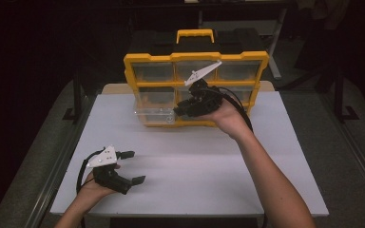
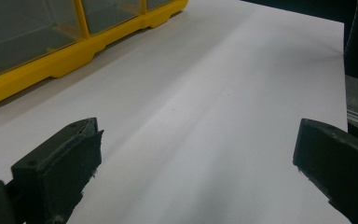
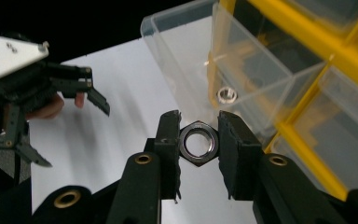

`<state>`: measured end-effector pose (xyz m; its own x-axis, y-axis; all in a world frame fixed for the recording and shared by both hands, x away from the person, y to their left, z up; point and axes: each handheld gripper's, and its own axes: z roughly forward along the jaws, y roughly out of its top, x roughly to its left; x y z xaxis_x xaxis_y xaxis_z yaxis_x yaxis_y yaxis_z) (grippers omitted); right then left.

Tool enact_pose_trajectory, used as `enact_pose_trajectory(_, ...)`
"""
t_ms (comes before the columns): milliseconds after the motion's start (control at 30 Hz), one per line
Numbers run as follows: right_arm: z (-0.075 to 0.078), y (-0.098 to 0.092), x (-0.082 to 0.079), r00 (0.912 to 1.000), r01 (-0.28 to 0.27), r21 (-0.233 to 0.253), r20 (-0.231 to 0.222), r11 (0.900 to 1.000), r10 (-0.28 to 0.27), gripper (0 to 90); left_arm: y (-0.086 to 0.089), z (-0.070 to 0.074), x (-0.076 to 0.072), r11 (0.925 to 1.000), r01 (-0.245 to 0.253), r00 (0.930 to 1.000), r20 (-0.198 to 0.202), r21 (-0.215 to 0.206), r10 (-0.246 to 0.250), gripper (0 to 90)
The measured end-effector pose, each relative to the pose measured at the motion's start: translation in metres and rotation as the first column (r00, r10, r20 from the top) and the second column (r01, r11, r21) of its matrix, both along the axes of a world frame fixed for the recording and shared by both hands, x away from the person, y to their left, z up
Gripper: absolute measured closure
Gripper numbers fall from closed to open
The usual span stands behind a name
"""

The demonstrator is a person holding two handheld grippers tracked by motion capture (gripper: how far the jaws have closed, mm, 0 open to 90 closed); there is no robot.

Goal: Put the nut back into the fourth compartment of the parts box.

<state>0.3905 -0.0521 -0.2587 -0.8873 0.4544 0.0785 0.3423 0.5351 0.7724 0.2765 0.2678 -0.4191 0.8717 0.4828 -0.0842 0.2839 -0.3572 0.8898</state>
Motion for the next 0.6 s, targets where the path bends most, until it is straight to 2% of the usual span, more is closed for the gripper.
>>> enact_pose_trajectory(233,0.012,0.012,0.014,0.9993,-0.005,-0.003,0.037,1.0,0.005,68.9,0.001,0.0,0.001,1.0,-0.002,1.0,0.006,0.005,0.002,1.1)
enact_pose_trajectory(400,0.012,0.025,0.025,0.9997,0.019,-0.01,0.012,1.0,-0.019,68.9,0.003,0.001,0.001,1.0,-0.008,1.0,0.006,0.005,0.008,1.1)
enact_pose_trajectory(467,0.01,0.029,0.03,0.9996,0.025,-0.02,0.011,0.999,-0.025,68.9,0.003,0.001,0.001,1.0,-0.009,0.9999,0.009,0.003,0.009,1.1)
enact_pose_trajectory(500,0.007,0.03,0.034,0.9995,0.013,-0.027,0.03,1.0,-0.012,68.9,0.003,0.001,0.001,0.9999,-0.01,0.9999,0.007,-0.002,0.01,1.1)
enact_pose_trajectory(600,0.004,0.035,0.038,0.9996,0.029,-0.027,0.001,0.999,-0.029,68.8,0.005,0.001,0.001,0.9999,-0.01,0.9999,0.009,0.008,0.01,1.1)
